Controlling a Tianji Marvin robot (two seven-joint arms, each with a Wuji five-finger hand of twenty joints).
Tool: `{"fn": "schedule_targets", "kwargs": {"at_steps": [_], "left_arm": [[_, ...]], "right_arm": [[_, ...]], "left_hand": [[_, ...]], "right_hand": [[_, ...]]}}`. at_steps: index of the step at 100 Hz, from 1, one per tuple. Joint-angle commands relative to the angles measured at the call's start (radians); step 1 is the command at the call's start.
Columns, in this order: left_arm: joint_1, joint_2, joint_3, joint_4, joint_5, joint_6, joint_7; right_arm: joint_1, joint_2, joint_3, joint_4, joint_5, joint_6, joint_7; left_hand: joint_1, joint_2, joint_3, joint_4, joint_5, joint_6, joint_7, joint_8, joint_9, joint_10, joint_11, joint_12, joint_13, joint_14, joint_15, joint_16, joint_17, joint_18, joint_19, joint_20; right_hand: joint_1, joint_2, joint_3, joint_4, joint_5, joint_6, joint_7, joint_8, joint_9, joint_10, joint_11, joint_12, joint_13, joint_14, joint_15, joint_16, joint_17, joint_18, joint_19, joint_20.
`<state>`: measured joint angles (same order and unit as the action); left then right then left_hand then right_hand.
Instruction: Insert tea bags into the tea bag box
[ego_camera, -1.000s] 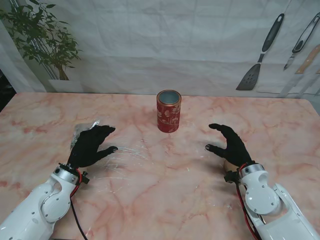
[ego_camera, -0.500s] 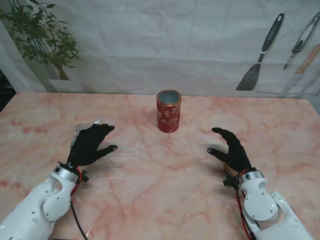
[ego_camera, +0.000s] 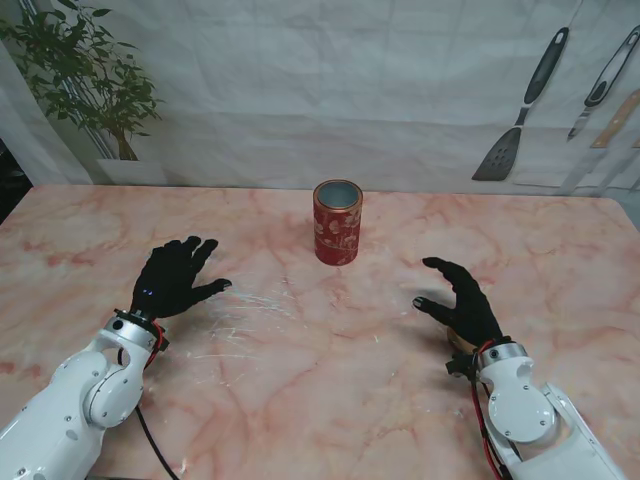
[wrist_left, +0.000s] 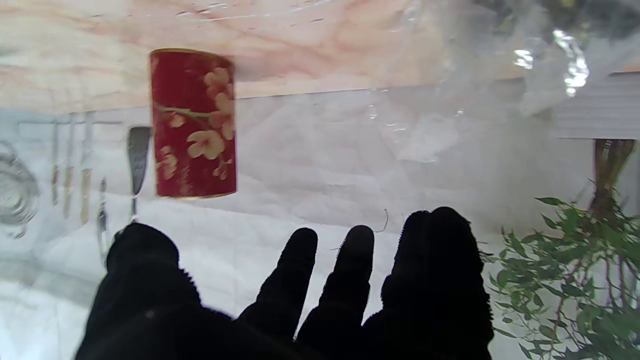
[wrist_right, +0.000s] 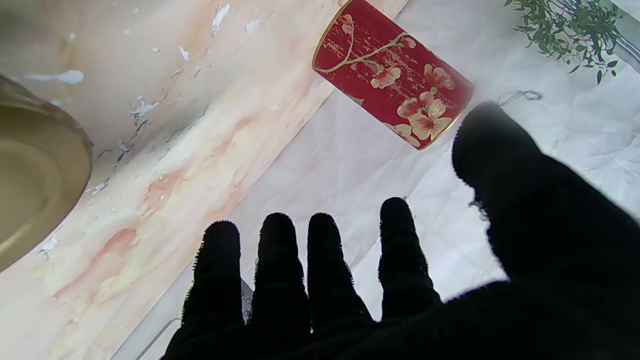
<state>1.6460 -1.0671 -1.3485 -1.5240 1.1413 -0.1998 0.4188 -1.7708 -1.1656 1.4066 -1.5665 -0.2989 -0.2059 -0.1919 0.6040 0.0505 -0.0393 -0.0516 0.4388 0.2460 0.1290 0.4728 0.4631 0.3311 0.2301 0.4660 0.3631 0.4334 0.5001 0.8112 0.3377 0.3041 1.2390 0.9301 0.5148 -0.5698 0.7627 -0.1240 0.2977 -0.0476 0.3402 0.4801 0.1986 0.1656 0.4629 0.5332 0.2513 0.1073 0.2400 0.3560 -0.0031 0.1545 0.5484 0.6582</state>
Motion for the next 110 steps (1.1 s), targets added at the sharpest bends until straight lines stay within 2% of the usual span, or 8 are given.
{"fn": "schedule_targets", "kwargs": {"at_steps": [1,20,28,38,41,72,90,110], "left_arm": [[-0.026,0.005,0.007,0.004,0.018,0.024,-0.023],[-0.059,0.010,0.045,0.015,0.050,0.136,-0.068],[-0.076,0.014,0.068,0.022,0.080,0.192,-0.081],[-0.102,0.016,0.101,0.044,0.094,0.241,-0.091],[-0.111,0.016,0.113,0.053,0.099,0.257,-0.091],[-0.219,0.023,0.244,0.180,0.154,0.438,-0.053],[-0.259,0.025,0.286,0.240,0.170,0.506,-0.012],[-0.284,0.025,0.312,0.282,0.175,0.557,0.011]], "right_arm": [[-0.007,-0.003,0.000,-0.005,-0.003,0.000,0.010],[-0.008,-0.003,0.001,-0.005,-0.003,-0.003,0.009],[-0.008,-0.004,0.002,-0.004,-0.005,-0.005,0.007],[-0.009,-0.004,0.003,-0.004,-0.005,-0.007,0.006],[-0.009,-0.004,0.003,-0.004,-0.005,-0.007,0.005],[-0.009,-0.003,0.005,-0.003,-0.005,-0.010,0.008],[-0.008,-0.002,0.004,-0.001,0.000,-0.015,0.014],[-0.007,-0.001,0.003,-0.001,0.004,-0.016,0.020]], "left_hand": [[-0.029,0.000,0.006,0.024,0.039,0.029,-0.002,0.012,-0.028,0.025,0.028,0.060,0.000,0.036,0.067,0.093,0.056,-0.089,0.114,0.042],[-0.051,-0.018,0.006,0.025,0.056,0.036,0.002,0.022,-0.021,0.010,0.101,0.173,0.053,0.040,0.189,0.291,0.179,-0.213,0.314,-0.008],[-0.063,-0.022,0.008,0.025,0.061,0.037,0.004,0.026,-0.016,0.002,0.127,0.216,0.086,0.034,0.233,0.360,0.241,-0.273,0.403,-0.075],[-0.067,-0.032,0.008,0.026,0.069,0.040,0.007,0.030,-0.013,-0.003,0.159,0.251,0.114,0.024,0.286,0.411,0.294,-0.332,0.465,-0.120],[-0.068,-0.036,0.009,0.026,0.072,0.040,0.007,0.032,-0.010,-0.004,0.169,0.269,0.129,0.019,0.302,0.435,0.317,-0.355,0.496,-0.163],[-0.044,-0.093,0.014,0.031,0.127,0.093,0.021,0.050,0.003,-0.015,0.280,0.362,0.215,-0.041,0.433,0.530,0.423,-0.485,0.558,-0.263],[0.063,-0.160,0.024,0.041,0.155,0.107,0.032,0.068,0.024,-0.026,0.358,0.409,0.294,-0.121,0.502,0.557,0.481,-0.567,0.562,-0.312],[0.280,-0.219,0.054,0.048,0.203,0.097,0.062,0.097,0.086,-0.056,0.442,0.422,0.400,-0.215,0.542,0.533,0.555,-0.647,0.533,-0.349]], "right_hand": [[0.009,0.022,-0.018,0.026,-0.011,-0.001,-0.005,-0.002,-0.018,0.002,0.000,0.000,-0.037,-0.012,-0.016,-0.001,-0.010,-0.042,-0.038,0.016],[0.009,0.024,-0.019,0.027,-0.013,0.000,-0.005,-0.003,-0.020,0.002,0.001,0.000,-0.037,-0.011,-0.015,-0.001,-0.010,-0.046,-0.040,0.019],[0.009,0.023,-0.019,0.027,-0.013,-0.001,-0.005,-0.003,-0.020,0.002,0.001,0.000,-0.036,-0.012,-0.015,-0.001,-0.010,-0.042,-0.041,0.021],[0.009,0.024,-0.019,0.027,-0.013,0.000,-0.005,-0.004,-0.021,0.002,0.001,-0.001,-0.037,-0.012,-0.014,-0.001,-0.010,-0.042,-0.042,0.022],[0.009,0.023,-0.019,0.027,-0.014,0.000,-0.005,-0.004,-0.022,0.002,0.001,-0.001,-0.037,-0.012,-0.015,-0.001,-0.010,-0.044,-0.042,0.022],[0.007,0.022,-0.020,0.027,-0.018,0.000,-0.007,-0.006,-0.026,0.002,0.000,-0.002,-0.039,-0.013,-0.016,-0.001,-0.012,-0.041,-0.046,0.026],[0.007,0.023,-0.019,0.027,-0.020,0.000,-0.008,-0.006,-0.028,0.002,0.000,-0.003,-0.040,-0.014,-0.017,-0.001,-0.012,-0.043,-0.047,0.028],[0.007,0.023,-0.020,0.027,-0.016,0.001,-0.007,-0.006,-0.028,0.000,0.000,-0.003,-0.040,-0.014,-0.017,-0.001,-0.013,-0.043,-0.049,0.030]]}}
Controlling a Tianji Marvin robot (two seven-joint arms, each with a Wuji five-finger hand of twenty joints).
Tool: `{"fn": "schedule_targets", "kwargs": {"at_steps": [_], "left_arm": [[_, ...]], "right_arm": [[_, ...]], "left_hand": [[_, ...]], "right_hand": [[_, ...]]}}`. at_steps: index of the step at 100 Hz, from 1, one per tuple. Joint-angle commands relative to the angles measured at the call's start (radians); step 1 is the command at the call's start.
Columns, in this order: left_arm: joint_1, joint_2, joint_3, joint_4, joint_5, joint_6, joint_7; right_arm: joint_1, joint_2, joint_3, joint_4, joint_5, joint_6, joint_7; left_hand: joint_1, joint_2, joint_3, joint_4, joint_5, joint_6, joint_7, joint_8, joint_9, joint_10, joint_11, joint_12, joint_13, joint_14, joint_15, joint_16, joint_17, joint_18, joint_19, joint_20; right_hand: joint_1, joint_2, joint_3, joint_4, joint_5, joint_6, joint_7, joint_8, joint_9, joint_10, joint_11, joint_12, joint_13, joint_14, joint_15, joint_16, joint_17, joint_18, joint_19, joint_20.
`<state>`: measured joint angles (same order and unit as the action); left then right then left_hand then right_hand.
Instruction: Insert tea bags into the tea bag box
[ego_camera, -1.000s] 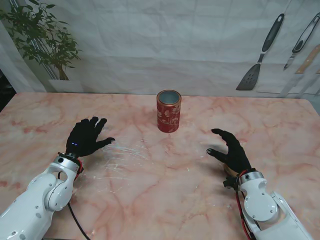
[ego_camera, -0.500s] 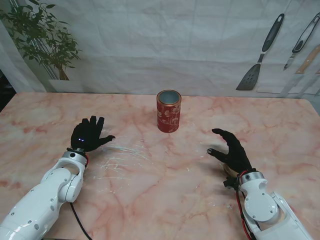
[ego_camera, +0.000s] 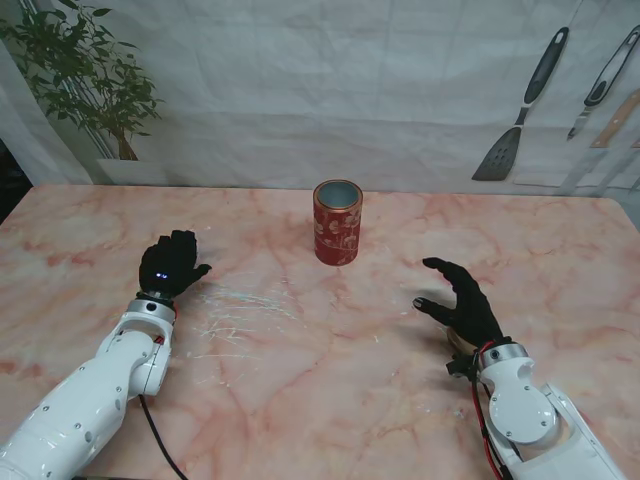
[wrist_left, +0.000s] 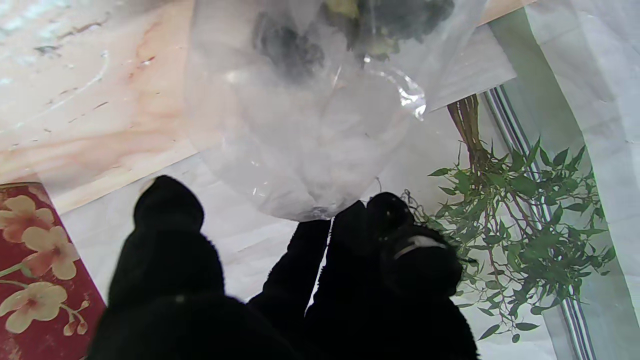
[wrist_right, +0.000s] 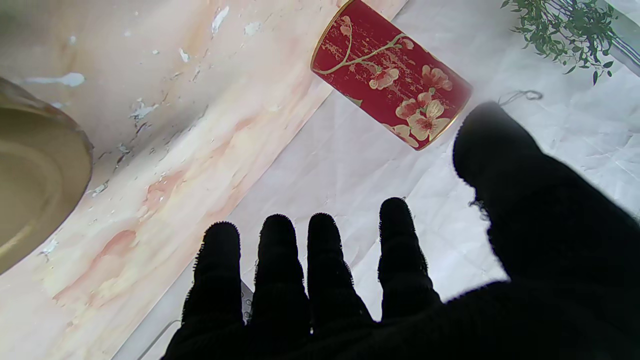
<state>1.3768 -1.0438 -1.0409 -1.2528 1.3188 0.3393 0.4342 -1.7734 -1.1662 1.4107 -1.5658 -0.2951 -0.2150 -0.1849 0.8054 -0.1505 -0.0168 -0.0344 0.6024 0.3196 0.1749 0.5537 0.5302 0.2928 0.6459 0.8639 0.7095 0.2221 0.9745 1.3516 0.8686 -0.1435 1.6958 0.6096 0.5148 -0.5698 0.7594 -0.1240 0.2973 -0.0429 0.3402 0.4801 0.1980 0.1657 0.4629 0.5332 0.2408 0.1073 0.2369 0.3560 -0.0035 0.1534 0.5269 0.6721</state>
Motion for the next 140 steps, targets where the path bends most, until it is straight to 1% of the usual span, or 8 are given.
{"fn": "schedule_targets", "kwargs": {"at_steps": [1,27,39,62,89,116,136,140], "left_arm": [[-0.017,0.002,0.006,0.013,-0.002,0.020,-0.001],[-0.039,-0.003,0.029,0.049,-0.016,0.057,0.031],[-0.053,-0.009,0.041,0.074,-0.038,0.067,0.064],[-0.045,-0.017,0.025,0.060,-0.070,0.057,0.044],[-0.014,-0.053,-0.032,0.025,-0.215,-0.010,0.045],[0.003,-0.073,-0.068,0.005,-0.299,-0.049,0.043],[0.010,-0.046,-0.068,-0.014,-0.219,-0.050,-0.027],[0.010,-0.038,-0.067,-0.016,-0.193,-0.059,-0.040]], "right_arm": [[-0.004,-0.001,-0.001,-0.002,0.000,-0.007,0.013],[-0.004,-0.001,-0.002,-0.001,0.006,-0.010,0.016],[-0.004,-0.001,-0.002,-0.001,0.008,-0.013,0.016],[-0.005,-0.001,-0.002,-0.002,0.014,-0.012,0.018],[-0.003,-0.001,-0.004,-0.002,0.019,-0.009,0.022],[-0.003,-0.001,-0.004,-0.002,0.021,-0.009,0.023],[-0.002,0.000,-0.006,-0.001,0.023,-0.009,0.029],[-0.002,0.000,-0.006,-0.001,0.024,-0.009,0.029]], "left_hand": [[0.089,-0.020,0.036,0.032,0.044,0.023,0.018,0.017,0.024,-0.020,0.030,0.025,0.062,-0.008,0.070,-0.008,0.029,-0.203,0.075,-0.029],[0.308,-0.126,0.197,-0.003,0.109,-0.027,0.160,0.152,0.202,-0.092,0.060,0.129,0.229,-0.083,0.118,-0.105,0.131,-0.258,0.048,-0.028],[0.481,-0.103,0.133,-0.041,0.116,-0.048,0.320,0.126,0.313,-0.121,-0.001,0.108,0.299,-0.091,0.136,-0.158,0.172,-0.256,0.058,-0.029],[0.486,-0.057,0.236,-0.098,0.103,-0.036,0.496,0.158,0.349,-0.124,0.103,-0.025,0.378,-0.088,0.155,-0.234,0.216,-0.243,0.091,-0.036],[0.486,0.087,0.185,-0.108,0.013,0.012,0.678,0.374,0.321,-0.088,0.148,-0.183,0.379,-0.041,0.115,-0.314,0.217,-0.227,0.106,-0.055],[0.486,0.103,0.119,-0.097,0.004,-0.032,0.611,0.324,0.281,-0.058,0.102,-0.252,0.289,0.041,0.062,-0.409,0.165,-0.166,0.092,-0.113],[0.485,0.032,0.060,-0.088,-0.061,-0.054,0.338,0.146,0.110,-0.004,-0.041,-0.287,0.173,0.048,0.028,-0.391,0.073,-0.143,0.088,-0.109],[0.485,0.090,-0.027,-0.083,-0.056,-0.043,0.216,0.130,0.053,0.011,-0.079,-0.273,0.117,0.074,-0.005,-0.359,0.038,-0.124,0.069,-0.092]], "right_hand": [[0.007,0.023,-0.017,0.027,-0.016,-0.003,-0.007,-0.006,-0.027,0.001,0.000,-0.003,-0.029,-0.014,-0.014,-0.001,-0.012,-0.044,-0.028,0.016],[0.005,0.027,-0.020,0.026,-0.011,0.000,-0.005,-0.006,-0.028,0.001,0.001,-0.003,-0.029,-0.015,-0.014,-0.001,-0.012,-0.043,-0.029,0.019],[0.006,0.028,-0.021,0.026,-0.006,0.002,-0.004,-0.006,-0.027,0.001,0.001,-0.003,-0.029,-0.014,-0.014,0.000,-0.013,-0.040,-0.030,0.020],[0.006,0.031,-0.024,0.027,-0.001,0.003,-0.003,-0.006,-0.025,0.002,0.002,-0.003,-0.028,-0.014,-0.013,0.000,-0.013,-0.043,-0.031,0.021],[0.006,0.035,-0.028,0.027,0.004,0.006,-0.002,-0.007,-0.024,0.001,0.002,-0.003,-0.028,-0.014,-0.012,0.001,-0.014,-0.043,-0.032,0.023],[0.007,0.040,-0.033,0.028,0.005,0.007,-0.002,-0.007,-0.023,0.001,0.003,-0.003,-0.028,-0.014,-0.011,0.001,-0.014,-0.043,-0.033,0.025],[0.006,0.043,-0.036,0.028,0.008,0.009,-0.001,-0.007,-0.023,0.002,0.003,-0.003,-0.027,-0.013,-0.010,0.002,-0.014,-0.042,-0.033,0.027],[0.007,0.043,-0.036,0.028,0.009,0.010,-0.001,-0.007,-0.023,0.002,0.003,-0.003,-0.026,-0.012,-0.009,0.002,-0.014,-0.040,-0.033,0.027]]}}
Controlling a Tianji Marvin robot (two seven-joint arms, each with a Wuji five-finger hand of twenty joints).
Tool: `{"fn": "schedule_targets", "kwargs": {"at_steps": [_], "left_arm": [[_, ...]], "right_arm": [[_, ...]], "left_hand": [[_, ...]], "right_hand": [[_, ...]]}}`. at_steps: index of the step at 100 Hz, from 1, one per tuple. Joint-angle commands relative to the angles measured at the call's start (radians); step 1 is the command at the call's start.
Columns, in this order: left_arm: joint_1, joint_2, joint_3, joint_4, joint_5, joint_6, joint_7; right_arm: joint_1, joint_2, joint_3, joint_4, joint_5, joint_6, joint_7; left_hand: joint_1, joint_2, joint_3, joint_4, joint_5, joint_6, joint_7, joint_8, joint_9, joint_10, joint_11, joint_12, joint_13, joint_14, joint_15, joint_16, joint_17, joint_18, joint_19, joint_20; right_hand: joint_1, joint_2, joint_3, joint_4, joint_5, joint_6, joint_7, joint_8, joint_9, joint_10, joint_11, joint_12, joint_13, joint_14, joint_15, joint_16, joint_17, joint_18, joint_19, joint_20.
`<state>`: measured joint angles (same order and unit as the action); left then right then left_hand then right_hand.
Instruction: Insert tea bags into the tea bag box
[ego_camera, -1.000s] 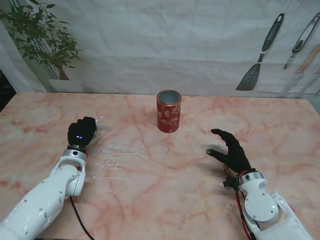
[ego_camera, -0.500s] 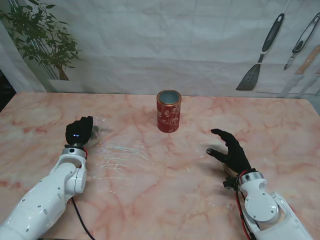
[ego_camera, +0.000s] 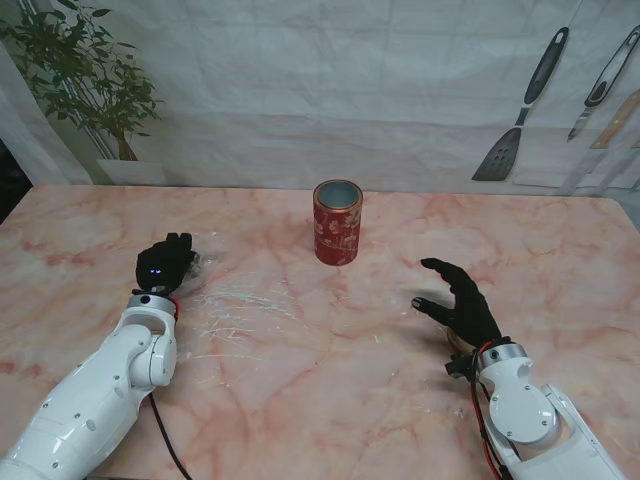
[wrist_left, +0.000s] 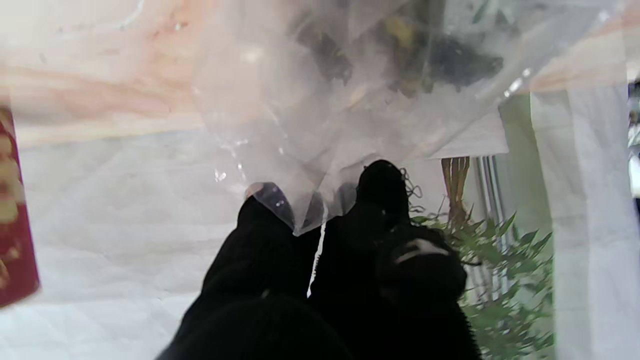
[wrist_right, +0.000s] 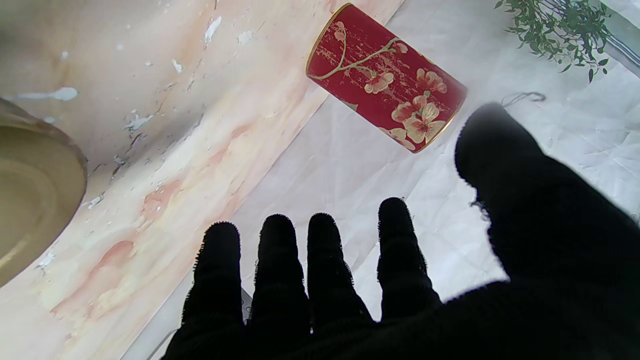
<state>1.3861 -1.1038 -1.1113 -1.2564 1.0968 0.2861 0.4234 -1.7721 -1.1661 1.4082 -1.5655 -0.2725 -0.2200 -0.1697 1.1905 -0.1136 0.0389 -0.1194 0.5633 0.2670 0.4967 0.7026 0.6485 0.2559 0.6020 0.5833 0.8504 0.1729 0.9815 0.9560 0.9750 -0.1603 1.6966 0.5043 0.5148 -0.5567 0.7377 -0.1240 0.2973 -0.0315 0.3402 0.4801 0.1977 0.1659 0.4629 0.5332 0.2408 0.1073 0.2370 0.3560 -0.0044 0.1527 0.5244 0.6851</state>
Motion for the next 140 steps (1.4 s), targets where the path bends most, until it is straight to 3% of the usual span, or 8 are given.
{"fn": "schedule_targets", "kwargs": {"at_steps": [1,9,31,42,65,75,105,140], "left_arm": [[0.000,0.024,0.003,-0.012,0.035,-0.009,-0.032],[0.006,0.038,0.006,-0.027,0.084,-0.012,-0.070],[-0.018,0.045,0.059,-0.008,0.122,0.044,-0.083],[-0.059,0.045,0.116,0.044,0.136,0.110,-0.047],[-0.151,0.012,0.200,0.204,0.045,0.163,0.142],[-0.162,-0.007,0.194,0.238,-0.015,0.128,0.201],[-0.093,-0.047,0.069,0.145,-0.192,-0.017,0.131],[-0.092,-0.084,0.038,0.163,-0.295,-0.078,0.205]], "right_arm": [[-0.003,0.000,-0.004,-0.001,0.002,-0.004,0.014],[-0.003,0.000,-0.004,-0.002,0.002,-0.003,0.015],[-0.004,0.000,-0.004,-0.002,0.003,-0.002,0.015],[-0.004,0.000,-0.004,-0.001,0.004,-0.005,0.016],[-0.002,0.000,-0.006,0.002,0.010,-0.007,0.021],[-0.002,0.000,-0.007,0.001,0.013,-0.005,0.021],[-0.002,0.000,-0.008,0.000,0.020,-0.001,0.025],[-0.002,0.000,-0.009,-0.001,0.024,0.002,0.025]], "left_hand": [[0.085,0.072,-0.099,0.006,-0.012,0.015,-0.136,-0.027,-0.075,0.051,-0.044,0.009,-0.034,0.128,-0.019,0.045,-0.075,-0.102,0.066,0.020],[-0.210,0.159,-0.086,0.060,-0.014,0.070,-0.302,-0.160,-0.160,0.093,-0.122,0.000,-0.123,0.174,-0.072,0.096,-0.140,-0.053,0.058,0.059],[-0.434,0.137,-0.076,0.083,-0.060,0.127,-0.359,-0.163,-0.245,0.133,-0.184,0.043,-0.181,0.207,-0.059,0.204,-0.183,-0.038,0.078,0.088],[-0.367,0.087,-0.069,0.087,-0.042,0.129,-0.342,-0.133,-0.223,0.129,-0.139,0.098,-0.134,0.158,-0.005,0.250,-0.149,-0.089,0.085,0.073],[0.094,-0.095,-0.023,0.036,0.085,0.010,-0.050,0.134,0.068,-0.010,0.063,0.301,0.119,-0.033,0.174,0.209,0.048,-0.246,0.122,0.022],[0.100,-0.111,0.163,-0.005,0.101,-0.018,0.096,0.129,0.176,-0.050,0.045,0.310,0.196,-0.058,0.195,0.175,0.102,-0.262,0.132,0.019],[0.101,-0.188,0.451,0.000,0.016,0.029,0.185,0.079,0.158,0.013,-0.117,0.148,0.186,-0.052,0.148,0.107,0.097,-0.259,0.119,0.019],[0.089,-0.240,0.719,0.081,0.064,-0.036,0.336,0.143,0.173,-0.044,0.060,0.138,0.268,-0.122,0.349,0.098,0.125,-0.292,0.201,0.010]], "right_hand": [[0.007,0.029,-0.015,0.028,0.010,-0.003,-0.001,-0.007,-0.023,0.002,0.003,-0.003,-0.026,-0.012,-0.010,0.002,-0.014,-0.041,-0.030,0.014],[0.007,0.030,-0.015,0.028,0.011,-0.002,0.000,-0.007,-0.021,0.003,0.003,-0.003,-0.026,-0.011,-0.009,0.003,-0.014,-0.042,-0.030,0.015],[0.008,0.028,-0.014,0.028,0.014,0.002,0.000,-0.007,-0.021,0.002,0.003,-0.002,-0.026,-0.012,-0.007,0.004,-0.014,-0.040,-0.030,0.016],[0.007,0.028,-0.014,0.028,0.015,0.003,0.001,-0.008,-0.020,0.003,0.003,-0.002,-0.026,-0.011,-0.007,0.004,-0.014,-0.040,-0.030,0.017],[0.007,0.036,-0.016,0.028,0.018,0.005,0.001,-0.008,-0.019,0.002,0.004,-0.002,-0.026,-0.011,-0.006,0.005,-0.015,-0.039,-0.030,0.018],[0.009,0.039,-0.020,0.028,0.020,0.006,0.001,-0.008,-0.019,0.002,0.005,-0.001,-0.026,-0.011,-0.005,0.005,-0.016,-0.040,-0.030,0.018],[0.009,0.056,-0.032,0.029,0.027,0.008,0.003,-0.009,-0.017,0.002,0.006,-0.001,-0.026,-0.012,-0.004,0.006,-0.017,-0.040,-0.031,0.020],[0.010,0.072,-0.050,0.030,0.030,0.010,0.002,-0.010,-0.015,0.003,0.006,-0.001,-0.027,-0.010,-0.003,0.006,-0.018,-0.040,-0.031,0.022]]}}
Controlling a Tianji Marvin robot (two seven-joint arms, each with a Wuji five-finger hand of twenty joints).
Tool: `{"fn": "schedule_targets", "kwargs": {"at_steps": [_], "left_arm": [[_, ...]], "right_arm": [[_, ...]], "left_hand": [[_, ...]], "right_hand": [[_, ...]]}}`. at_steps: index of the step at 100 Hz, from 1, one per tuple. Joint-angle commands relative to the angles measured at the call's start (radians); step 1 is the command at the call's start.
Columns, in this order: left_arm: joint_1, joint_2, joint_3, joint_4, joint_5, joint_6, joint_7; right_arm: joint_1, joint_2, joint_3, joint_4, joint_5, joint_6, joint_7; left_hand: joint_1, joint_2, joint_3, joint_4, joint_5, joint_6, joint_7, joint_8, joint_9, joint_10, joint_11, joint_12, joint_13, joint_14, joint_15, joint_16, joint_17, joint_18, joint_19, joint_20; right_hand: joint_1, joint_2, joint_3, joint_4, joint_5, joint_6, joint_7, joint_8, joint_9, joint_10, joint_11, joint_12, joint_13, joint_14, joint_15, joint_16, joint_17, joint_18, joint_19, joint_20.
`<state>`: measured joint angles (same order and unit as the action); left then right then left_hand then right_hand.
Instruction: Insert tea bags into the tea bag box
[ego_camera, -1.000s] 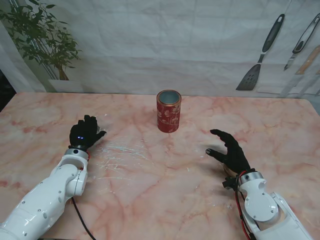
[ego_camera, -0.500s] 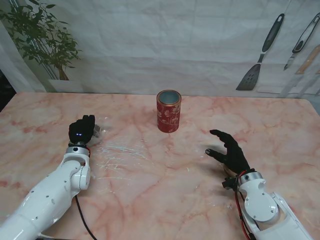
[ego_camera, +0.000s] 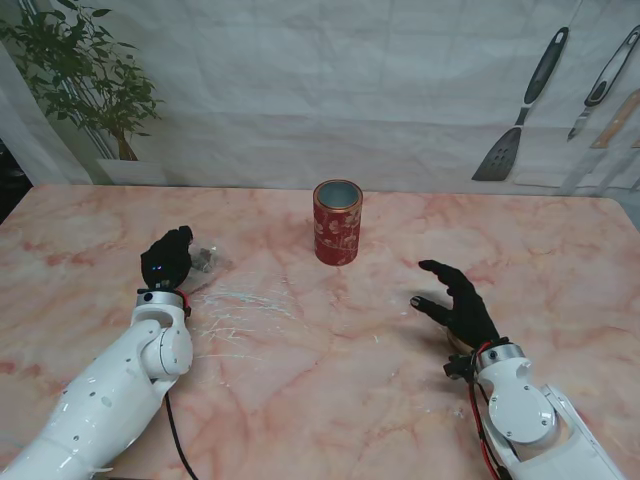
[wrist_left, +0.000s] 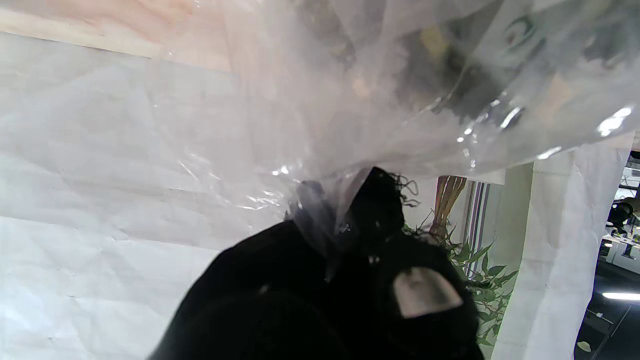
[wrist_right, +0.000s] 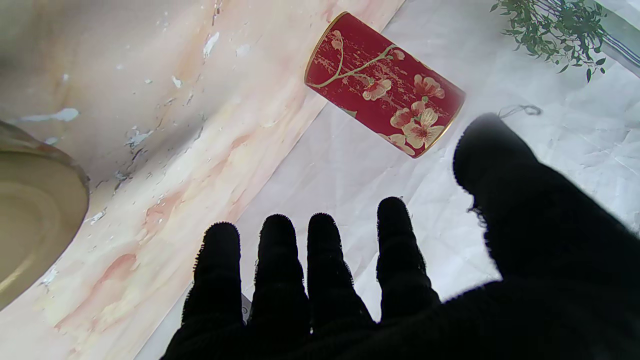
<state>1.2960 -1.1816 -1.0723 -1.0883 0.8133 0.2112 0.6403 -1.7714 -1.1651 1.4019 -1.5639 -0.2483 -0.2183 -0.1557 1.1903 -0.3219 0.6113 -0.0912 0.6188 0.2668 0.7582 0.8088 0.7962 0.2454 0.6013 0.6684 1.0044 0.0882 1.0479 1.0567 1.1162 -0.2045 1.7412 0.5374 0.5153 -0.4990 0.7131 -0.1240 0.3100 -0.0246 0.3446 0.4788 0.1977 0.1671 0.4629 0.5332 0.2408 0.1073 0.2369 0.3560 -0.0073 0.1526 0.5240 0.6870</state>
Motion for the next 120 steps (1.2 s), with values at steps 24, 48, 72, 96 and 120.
{"fn": "schedule_targets", "kwargs": {"at_steps": [24,48,72,96,120], "left_arm": [[0.016,-0.007,-0.021,-0.034,-0.041,-0.022,-0.052],[0.047,-0.002,-0.052,-0.089,-0.070,-0.042,-0.119],[0.060,-0.003,-0.068,-0.115,-0.103,-0.035,-0.159],[0.049,-0.014,-0.061,-0.084,-0.095,-0.040,-0.085],[0.044,-0.023,-0.058,-0.067,-0.103,-0.046,-0.043]], "right_arm": [[-0.002,-0.003,-0.005,-0.004,0.006,0.008,0.010],[0.003,-0.002,-0.010,0.000,0.012,0.015,0.015],[0.015,-0.003,-0.020,0.009,0.019,0.022,0.018],[0.018,-0.003,-0.024,0.009,0.024,0.037,0.024],[0.022,0.000,-0.026,0.006,0.027,0.054,0.038]], "left_hand": [[0.038,-0.033,0.197,0.045,-0.028,0.006,0.113,0.095,0.051,-0.027,0.131,0.216,0.136,-0.073,0.331,-0.011,-0.011,-0.244,0.198,-0.029],[0.097,0.040,-0.057,-0.021,-0.053,0.087,0.048,0.050,0.065,-0.009,0.221,0.298,0.169,-0.075,0.360,-0.002,-0.006,-0.249,0.245,-0.025],[0.101,0.183,-0.349,-0.004,-0.050,0.138,0.012,0.079,0.081,-0.127,0.469,0.320,0.211,-0.078,0.374,-0.014,-0.001,-0.253,0.278,-0.011],[0.085,0.426,-0.653,0.032,0.037,0.137,0.197,0.325,0.171,-0.172,0.594,0.333,0.262,-0.051,0.413,-0.042,0.004,-0.230,0.335,0.010],[0.037,0.435,-0.653,0.042,0.106,0.103,0.401,0.441,0.244,-0.218,0.625,0.312,0.266,-0.035,0.483,-0.111,0.008,-0.211,0.353,0.043]], "right_hand": [[0.015,0.030,-0.039,0.031,0.020,0.004,-0.001,-0.009,-0.016,0.004,0.006,-0.001,-0.028,-0.008,-0.003,0.007,-0.016,-0.041,-0.031,0.022],[0.018,0.040,-0.048,0.033,0.023,0.004,0.000,-0.009,-0.015,0.006,0.007,-0.001,-0.030,-0.007,0.000,0.009,-0.018,-0.038,-0.032,0.023],[0.022,0.056,-0.059,0.033,0.027,0.006,0.002,-0.009,-0.014,0.009,0.009,0.001,-0.032,0.000,0.004,0.011,-0.020,-0.037,-0.030,0.027],[0.028,0.072,-0.070,0.035,0.034,0.008,0.006,-0.009,-0.012,0.013,0.011,0.003,-0.033,0.005,0.010,0.014,-0.021,-0.040,-0.027,0.030],[0.030,0.099,-0.089,0.036,0.042,0.009,0.009,-0.009,-0.010,0.016,0.012,0.004,-0.036,0.009,0.015,0.017,-0.024,-0.036,-0.026,0.032]]}}
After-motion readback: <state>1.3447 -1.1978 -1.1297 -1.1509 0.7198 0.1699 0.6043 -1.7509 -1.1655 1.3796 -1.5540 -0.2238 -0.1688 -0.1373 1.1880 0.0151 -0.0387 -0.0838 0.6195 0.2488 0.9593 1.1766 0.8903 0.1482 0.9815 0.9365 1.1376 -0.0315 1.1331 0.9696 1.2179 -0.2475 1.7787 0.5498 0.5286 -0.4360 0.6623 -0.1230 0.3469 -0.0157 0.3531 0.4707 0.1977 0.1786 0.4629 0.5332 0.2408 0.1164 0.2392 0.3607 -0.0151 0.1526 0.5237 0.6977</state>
